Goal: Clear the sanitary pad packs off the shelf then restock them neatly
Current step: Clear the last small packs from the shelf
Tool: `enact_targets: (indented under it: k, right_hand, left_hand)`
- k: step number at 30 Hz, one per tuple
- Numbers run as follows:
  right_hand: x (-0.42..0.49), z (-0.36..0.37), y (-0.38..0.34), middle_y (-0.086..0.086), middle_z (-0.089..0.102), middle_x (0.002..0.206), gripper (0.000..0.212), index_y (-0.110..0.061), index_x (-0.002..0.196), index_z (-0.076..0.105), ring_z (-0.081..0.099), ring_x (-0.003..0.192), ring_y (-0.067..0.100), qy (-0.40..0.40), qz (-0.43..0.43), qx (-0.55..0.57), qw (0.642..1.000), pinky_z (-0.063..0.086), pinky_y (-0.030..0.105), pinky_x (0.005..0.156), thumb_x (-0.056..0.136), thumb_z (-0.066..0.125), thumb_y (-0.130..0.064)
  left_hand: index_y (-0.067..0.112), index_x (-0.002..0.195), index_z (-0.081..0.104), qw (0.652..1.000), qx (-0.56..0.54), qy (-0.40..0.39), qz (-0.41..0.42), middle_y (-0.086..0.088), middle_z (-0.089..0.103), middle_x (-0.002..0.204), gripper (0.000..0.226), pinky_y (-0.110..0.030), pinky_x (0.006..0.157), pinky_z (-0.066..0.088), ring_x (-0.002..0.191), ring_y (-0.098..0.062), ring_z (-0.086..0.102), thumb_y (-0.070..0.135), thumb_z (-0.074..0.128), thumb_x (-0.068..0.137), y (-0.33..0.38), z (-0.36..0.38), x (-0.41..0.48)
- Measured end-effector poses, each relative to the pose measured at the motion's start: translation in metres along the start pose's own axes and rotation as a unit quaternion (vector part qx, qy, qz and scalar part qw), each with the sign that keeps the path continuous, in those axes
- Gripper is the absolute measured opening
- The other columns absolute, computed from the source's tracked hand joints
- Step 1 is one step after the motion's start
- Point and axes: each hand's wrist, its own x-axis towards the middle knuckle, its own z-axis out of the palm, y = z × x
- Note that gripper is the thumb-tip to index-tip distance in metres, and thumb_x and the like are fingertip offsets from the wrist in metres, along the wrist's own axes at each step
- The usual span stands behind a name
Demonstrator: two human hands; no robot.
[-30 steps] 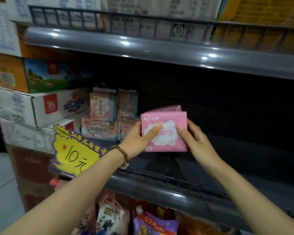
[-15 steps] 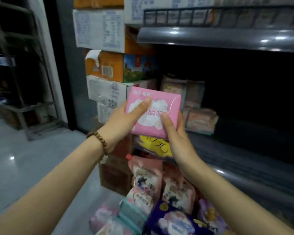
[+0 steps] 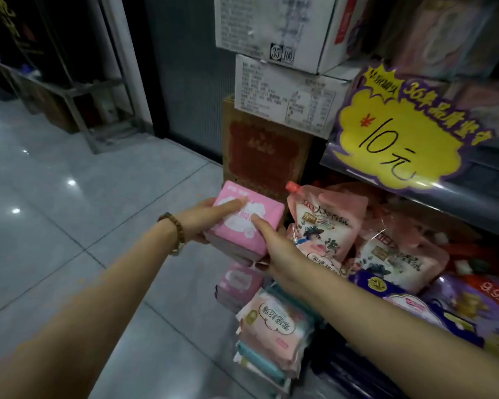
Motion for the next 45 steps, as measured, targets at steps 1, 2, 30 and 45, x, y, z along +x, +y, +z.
enact_targets:
  k: [1, 2, 30, 45]
  right_hand:
    - [0.009, 0.003, 0.008, 0.004, 0.06, 0.125, 0.093, -0.027, 0.137, 0.037, 0.062, 0.109, 0.027, 0.005, 0.035, 0.005, 0.999, 0.051, 0.053, 0.094, 0.058, 0.074, -0.06]
    - [0.018, 0.006, 0.014, 0.006, 0.062, 0.122, 0.096, -0.026, 0.136, 0.039, 0.063, 0.107, 0.028, 0.017, 0.064, 0.008, 0.998, 0.052, 0.053, 0.092, 0.053, 0.076, -0.06]
    - [0.109, -0.005, 0.089, 0.011, 0.027, 0.154, 0.084, -0.01, 0.151, 0.013, 0.036, 0.137, 0.031, 0.158, 0.103, -0.202, 0.961, 0.034, 0.041, 0.112, 0.087, 0.063, -0.031]
    - [-0.075, -0.102, -0.088, -0.013, 0.017, 0.155, 0.057, -0.03, 0.146, 0.03, 0.014, 0.143, 0.003, -0.028, -0.277, -0.536, 0.797, 0.016, 0.012, 0.11, 0.095, 0.055, -0.031]
  left_hand:
    - [0.031, 0.124, 0.053, 1.0, -0.003, -0.018, -0.019, 0.003, 0.067, 0.112, 0.076, -0.039, 0.093, 0.049, 0.102, -0.02, 0.062, 0.077, 0.059, 0.064, -0.013, 0.001, 0.014]
    - [0.03, 0.126, 0.052, 0.999, -0.009, -0.036, -0.036, 0.002, 0.066, 0.115, 0.08, -0.04, 0.094, 0.048, 0.104, -0.021, 0.061, 0.077, 0.06, 0.061, -0.026, 0.002, 0.029]
    - [0.013, 0.142, 0.037, 0.988, 0.025, -0.073, -0.132, -0.007, 0.039, 0.145, 0.077, -0.041, 0.1, 0.037, 0.123, -0.025, 0.043, 0.064, 0.046, 0.085, -0.129, 0.04, 0.139]
    - [0.019, 0.141, 0.038, 0.924, 0.279, 0.063, 0.255, 0.005, 0.045, 0.137, 0.065, -0.01, 0.094, 0.029, 0.12, -0.008, 0.044, 0.052, 0.054, 0.088, 0.033, 0.033, 0.002]
